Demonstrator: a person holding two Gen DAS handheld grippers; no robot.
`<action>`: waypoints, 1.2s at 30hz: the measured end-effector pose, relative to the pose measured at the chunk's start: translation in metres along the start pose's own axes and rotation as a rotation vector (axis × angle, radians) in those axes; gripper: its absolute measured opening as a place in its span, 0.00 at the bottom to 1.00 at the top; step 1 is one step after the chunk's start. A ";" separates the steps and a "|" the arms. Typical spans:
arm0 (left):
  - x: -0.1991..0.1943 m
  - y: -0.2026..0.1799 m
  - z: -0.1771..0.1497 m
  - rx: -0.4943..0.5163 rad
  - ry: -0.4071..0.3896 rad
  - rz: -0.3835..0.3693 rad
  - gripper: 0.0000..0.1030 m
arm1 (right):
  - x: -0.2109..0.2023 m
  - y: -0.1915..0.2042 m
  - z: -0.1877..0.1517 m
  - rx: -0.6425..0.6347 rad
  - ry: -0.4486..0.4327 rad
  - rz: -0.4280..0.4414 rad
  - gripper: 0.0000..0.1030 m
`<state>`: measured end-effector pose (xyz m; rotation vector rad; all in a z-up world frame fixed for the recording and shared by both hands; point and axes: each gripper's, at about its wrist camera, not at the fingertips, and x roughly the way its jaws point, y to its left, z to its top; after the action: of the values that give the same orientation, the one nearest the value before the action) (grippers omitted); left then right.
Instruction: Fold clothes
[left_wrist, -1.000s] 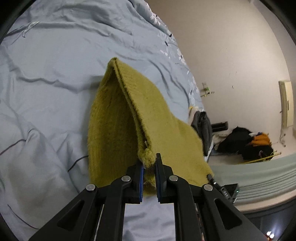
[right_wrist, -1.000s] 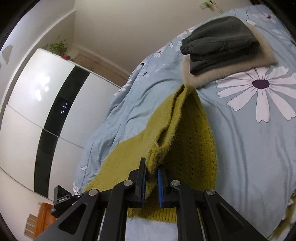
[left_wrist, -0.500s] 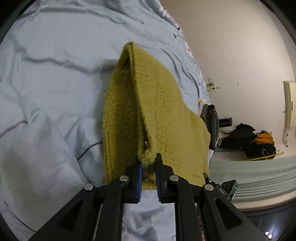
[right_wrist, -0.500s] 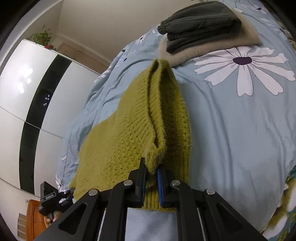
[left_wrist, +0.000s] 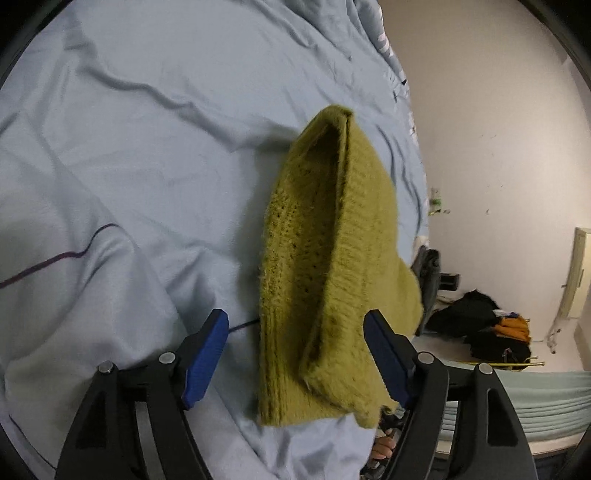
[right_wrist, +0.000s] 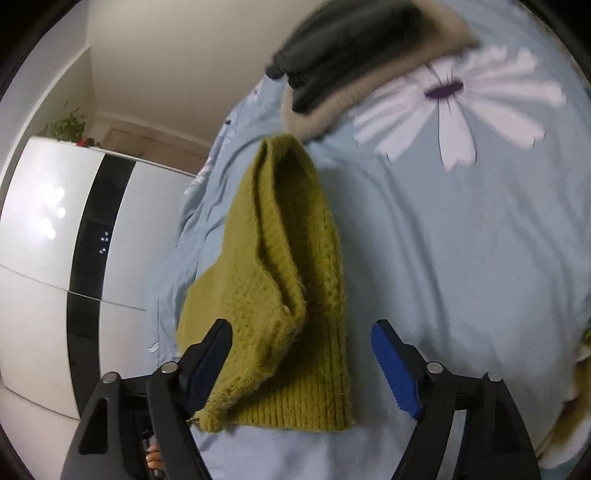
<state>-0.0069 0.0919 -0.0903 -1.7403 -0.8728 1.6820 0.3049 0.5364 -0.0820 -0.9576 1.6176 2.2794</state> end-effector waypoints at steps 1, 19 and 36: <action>0.003 -0.002 0.000 0.008 0.008 0.000 0.77 | 0.005 -0.001 0.000 0.003 0.011 -0.005 0.79; 0.025 -0.007 -0.001 0.039 0.085 -0.050 0.46 | 0.029 0.007 0.009 0.032 0.039 0.070 0.34; -0.003 -0.175 0.075 0.395 -0.126 -0.031 0.17 | 0.009 0.159 0.106 -0.292 -0.093 0.171 0.21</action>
<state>-0.0944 0.1960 0.0427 -1.3609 -0.5665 1.8142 0.1776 0.5682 0.0576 -0.7809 1.4036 2.6887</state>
